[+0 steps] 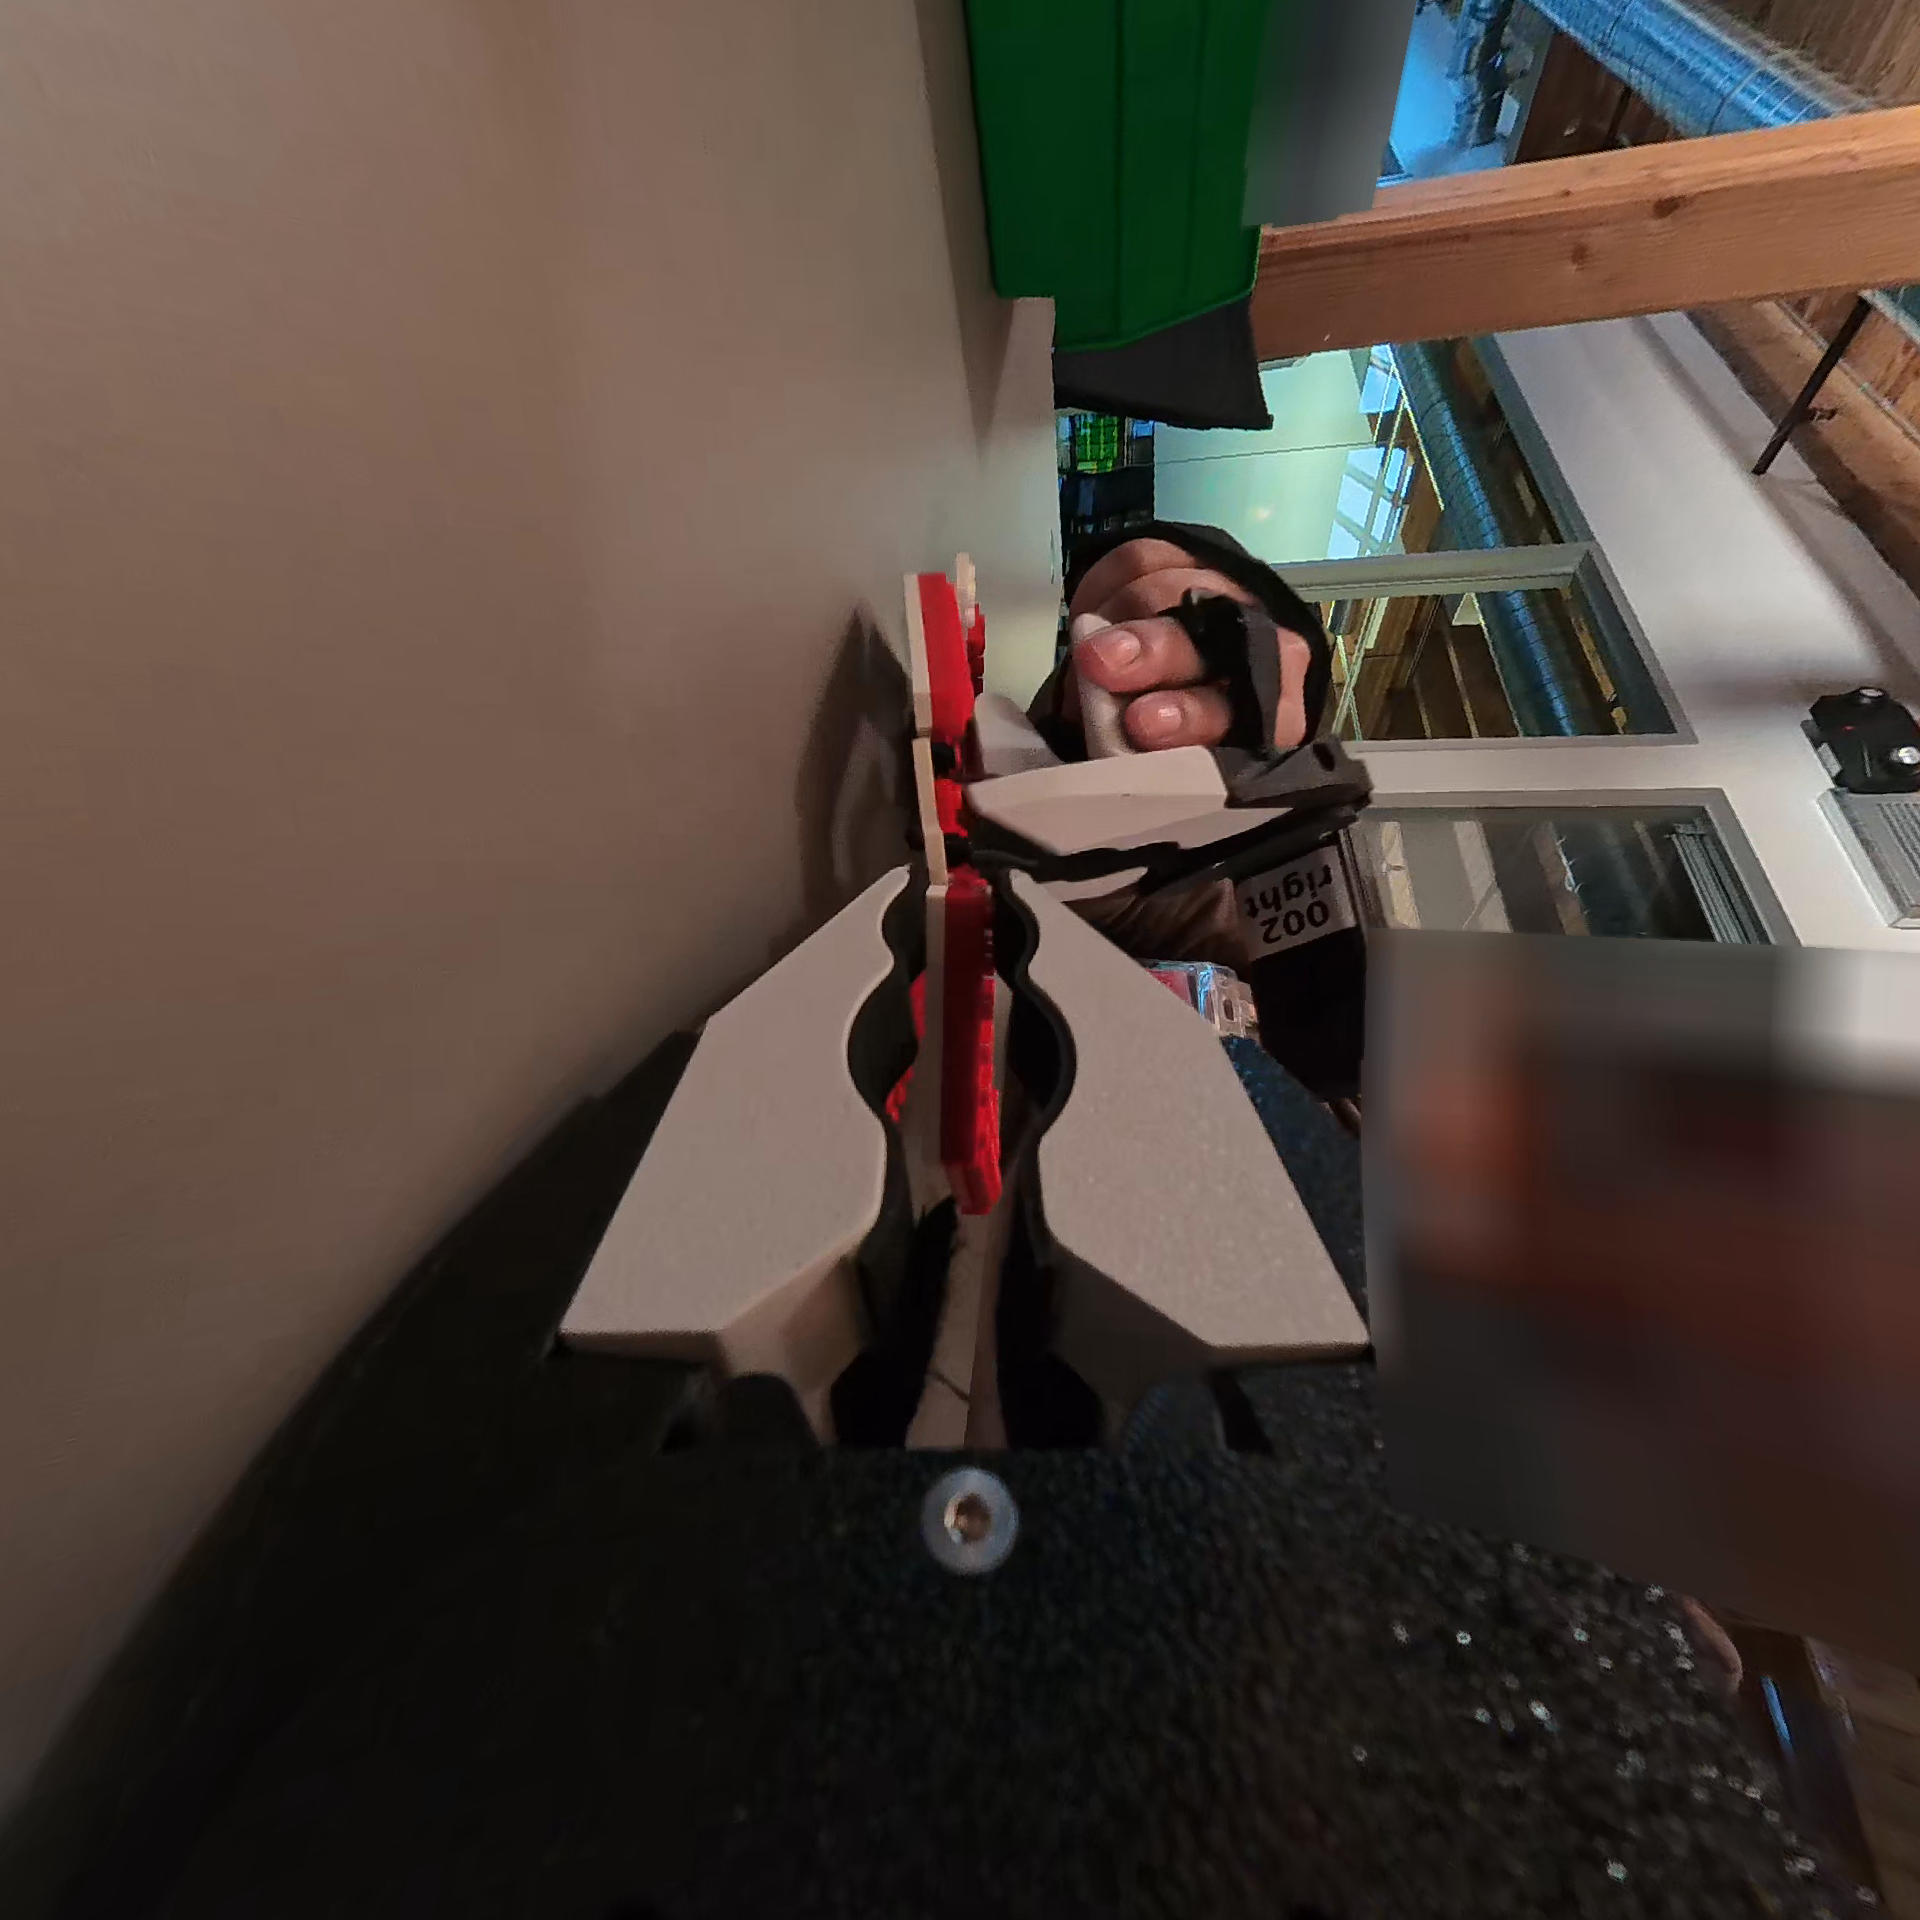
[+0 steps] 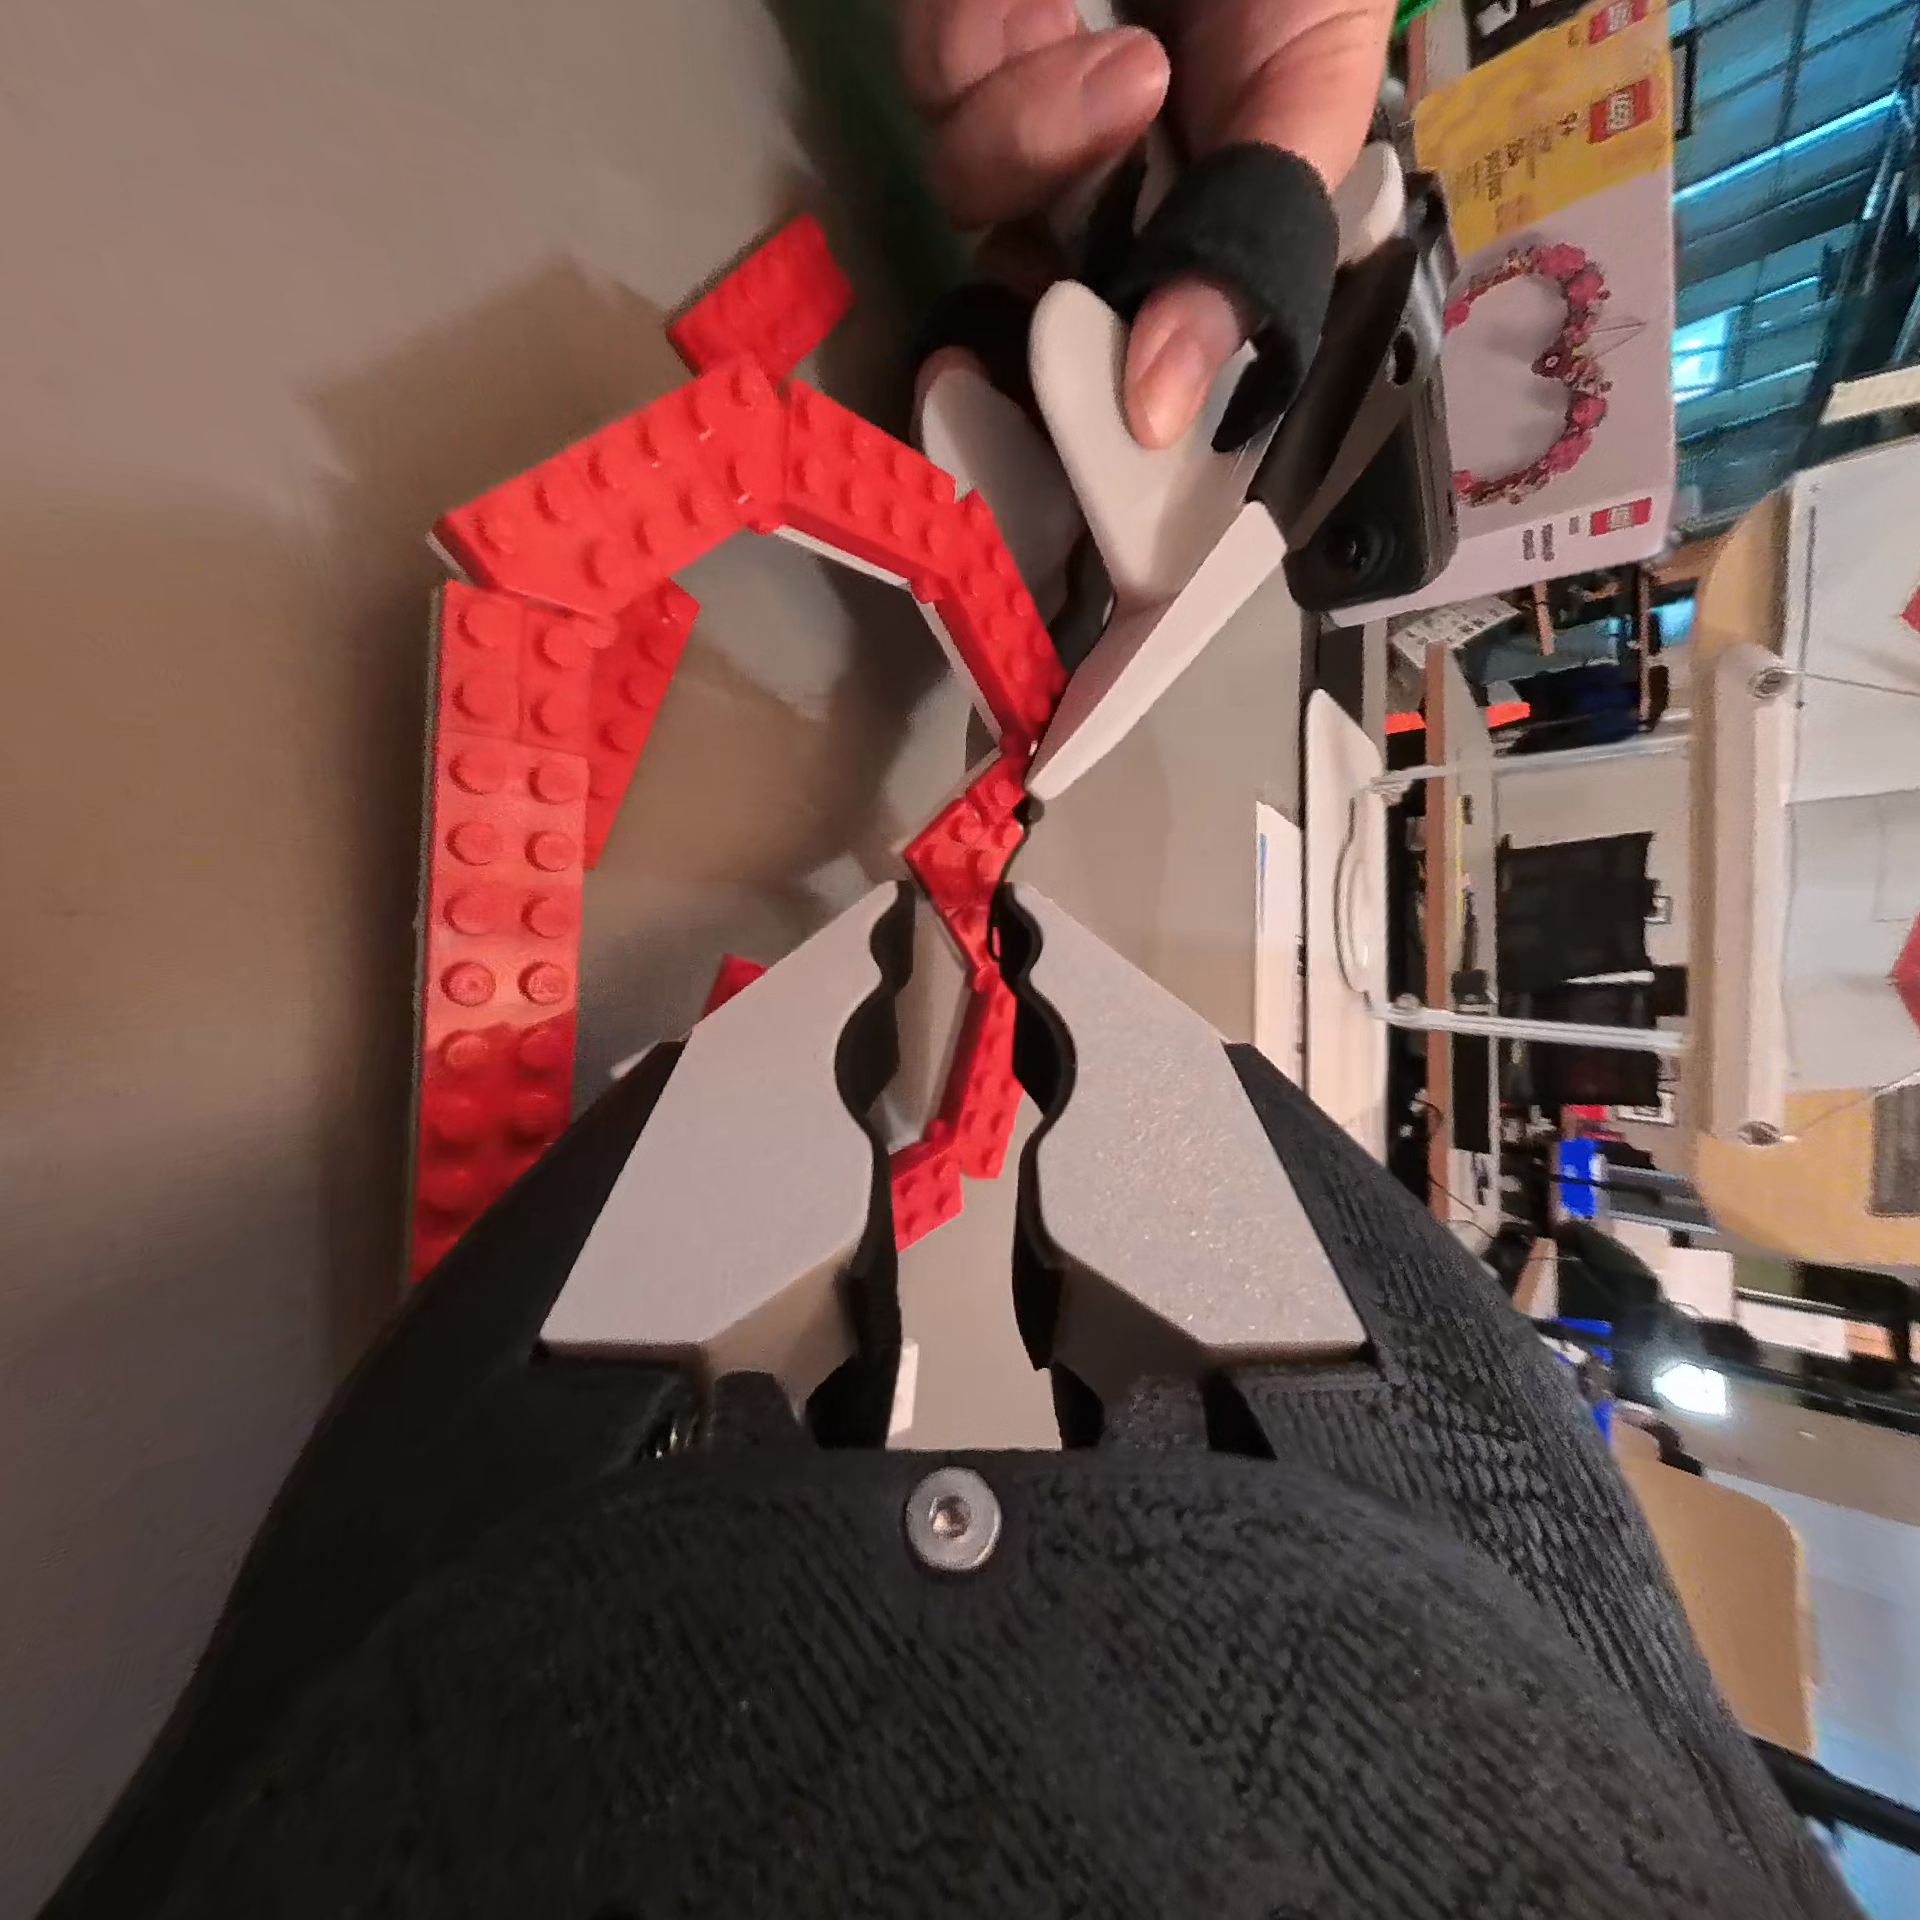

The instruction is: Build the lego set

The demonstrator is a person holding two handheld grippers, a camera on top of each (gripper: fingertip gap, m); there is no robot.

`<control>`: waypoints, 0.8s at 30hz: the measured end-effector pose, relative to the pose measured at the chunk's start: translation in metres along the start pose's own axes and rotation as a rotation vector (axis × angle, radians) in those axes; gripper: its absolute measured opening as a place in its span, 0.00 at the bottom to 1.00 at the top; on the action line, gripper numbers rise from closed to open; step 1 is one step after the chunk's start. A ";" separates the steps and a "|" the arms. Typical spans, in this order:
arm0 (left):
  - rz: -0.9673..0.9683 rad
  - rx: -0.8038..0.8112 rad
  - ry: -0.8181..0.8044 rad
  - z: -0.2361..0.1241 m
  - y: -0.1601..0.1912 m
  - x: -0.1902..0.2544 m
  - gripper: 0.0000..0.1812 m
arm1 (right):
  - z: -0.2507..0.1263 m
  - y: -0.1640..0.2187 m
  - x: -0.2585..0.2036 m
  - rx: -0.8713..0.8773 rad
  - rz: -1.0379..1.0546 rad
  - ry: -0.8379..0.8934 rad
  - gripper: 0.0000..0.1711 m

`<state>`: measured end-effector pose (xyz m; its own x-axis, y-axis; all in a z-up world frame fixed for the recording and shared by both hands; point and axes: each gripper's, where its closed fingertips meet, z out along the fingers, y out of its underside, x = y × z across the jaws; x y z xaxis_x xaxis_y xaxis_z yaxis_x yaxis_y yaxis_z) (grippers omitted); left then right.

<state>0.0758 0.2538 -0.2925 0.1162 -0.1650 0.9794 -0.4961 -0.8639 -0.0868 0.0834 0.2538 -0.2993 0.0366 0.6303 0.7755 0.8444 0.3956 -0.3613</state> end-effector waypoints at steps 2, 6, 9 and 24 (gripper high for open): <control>0.004 0.006 0.000 -0.002 0.000 0.000 0.06 | 0.001 0.000 0.001 -0.014 -0.032 0.024 0.06; 0.000 0.048 -0.002 -0.008 -0.003 -0.002 0.05 | 0.001 -0.004 0.008 0.007 -0.031 0.078 0.04; -0.001 0.080 0.019 -0.010 -0.004 -0.001 0.05 | 0.001 -0.005 0.013 0.007 -0.027 0.109 0.04; 0.023 0.233 0.043 -0.020 -0.026 0.010 0.20 | 0.001 -0.005 0.012 0.032 -0.004 0.099 0.04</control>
<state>0.0725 0.2839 -0.2764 0.0679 -0.1702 0.9831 -0.2854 -0.9475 -0.1444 0.0791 0.2601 -0.2888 0.0872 0.5599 0.8240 0.8270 0.4205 -0.3732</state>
